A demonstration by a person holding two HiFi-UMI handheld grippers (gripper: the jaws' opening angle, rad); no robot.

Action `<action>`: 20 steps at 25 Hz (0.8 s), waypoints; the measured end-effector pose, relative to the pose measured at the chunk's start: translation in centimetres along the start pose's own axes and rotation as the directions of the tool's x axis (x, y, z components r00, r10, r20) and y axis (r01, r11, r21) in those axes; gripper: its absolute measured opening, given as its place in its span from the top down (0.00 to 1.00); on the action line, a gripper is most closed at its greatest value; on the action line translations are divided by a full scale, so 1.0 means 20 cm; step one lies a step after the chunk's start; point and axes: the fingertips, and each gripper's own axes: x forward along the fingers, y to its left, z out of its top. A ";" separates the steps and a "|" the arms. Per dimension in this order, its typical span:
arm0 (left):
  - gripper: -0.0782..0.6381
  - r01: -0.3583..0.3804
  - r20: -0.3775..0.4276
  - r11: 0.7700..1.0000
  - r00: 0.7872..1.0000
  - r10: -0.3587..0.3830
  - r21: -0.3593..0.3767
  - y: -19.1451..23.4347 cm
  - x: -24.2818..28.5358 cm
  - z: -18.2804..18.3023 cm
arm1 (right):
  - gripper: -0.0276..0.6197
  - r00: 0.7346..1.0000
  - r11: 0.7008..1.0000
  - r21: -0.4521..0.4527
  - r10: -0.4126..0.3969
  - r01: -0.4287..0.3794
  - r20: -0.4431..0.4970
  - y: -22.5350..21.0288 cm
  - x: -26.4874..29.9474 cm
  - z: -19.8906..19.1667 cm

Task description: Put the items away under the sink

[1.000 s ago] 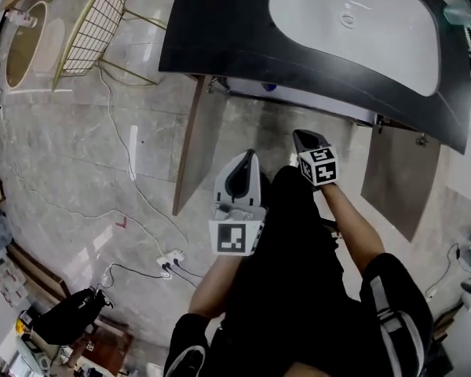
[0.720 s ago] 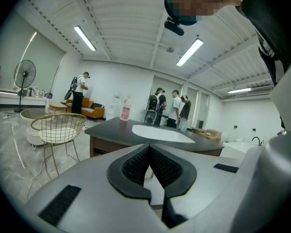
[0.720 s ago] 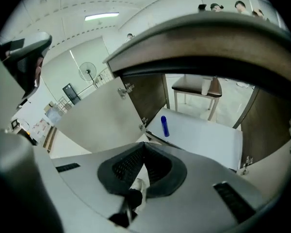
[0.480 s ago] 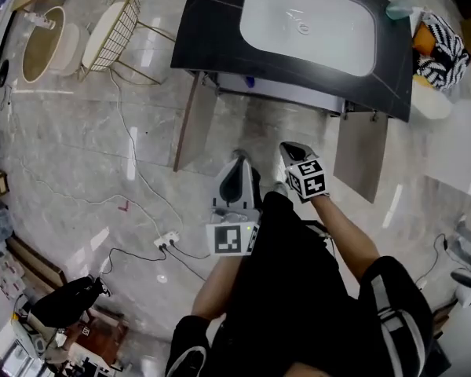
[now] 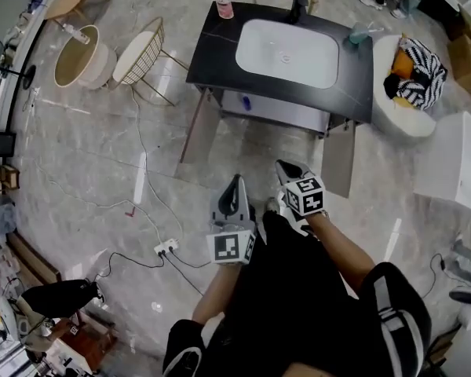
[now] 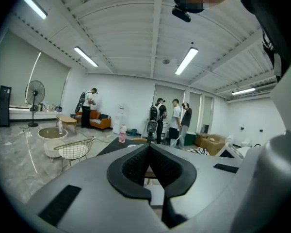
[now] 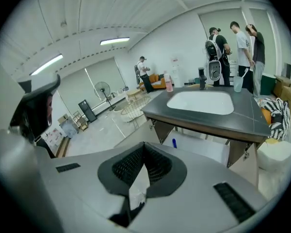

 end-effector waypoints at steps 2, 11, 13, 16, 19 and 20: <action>0.87 -0.003 0.010 1.000 1.000 0.003 0.015 -0.02 -0.07 0.05 | 0.94 0.998 1.000 0.000 0.001 -0.001 0.061 0.05 -0.12 0.08; 0.87 0.083 0.038 0.996 0.996 -0.084 0.035 -0.07 -0.31 0.27 | 0.94 0.934 0.996 -0.078 -0.011 0.042 0.358 0.40 -0.68 0.47; 0.87 0.094 0.042 0.995 0.995 -0.095 0.037 -0.05 -0.34 0.28 | 0.94 0.917 0.995 -0.082 -0.024 0.062 0.399 0.47 -0.77 0.49; 0.87 0.109 0.046 0.994 0.993 -0.110 0.026 -0.04 -0.36 0.27 | 0.94 0.906 0.995 -0.057 -0.048 0.079 0.420 0.54 -0.83 0.46; 0.87 0.123 0.044 0.992 0.991 -0.124 0.027 -0.04 -0.40 0.26 | 0.94 0.908 0.995 -0.043 -0.059 0.085 0.415 0.60 -0.84 0.39; 0.87 0.128 0.044 0.991 0.991 -0.129 0.026 -0.04 -0.41 0.25 | 0.94 0.908 0.995 -0.048 -0.059 0.087 0.414 0.62 -0.84 0.37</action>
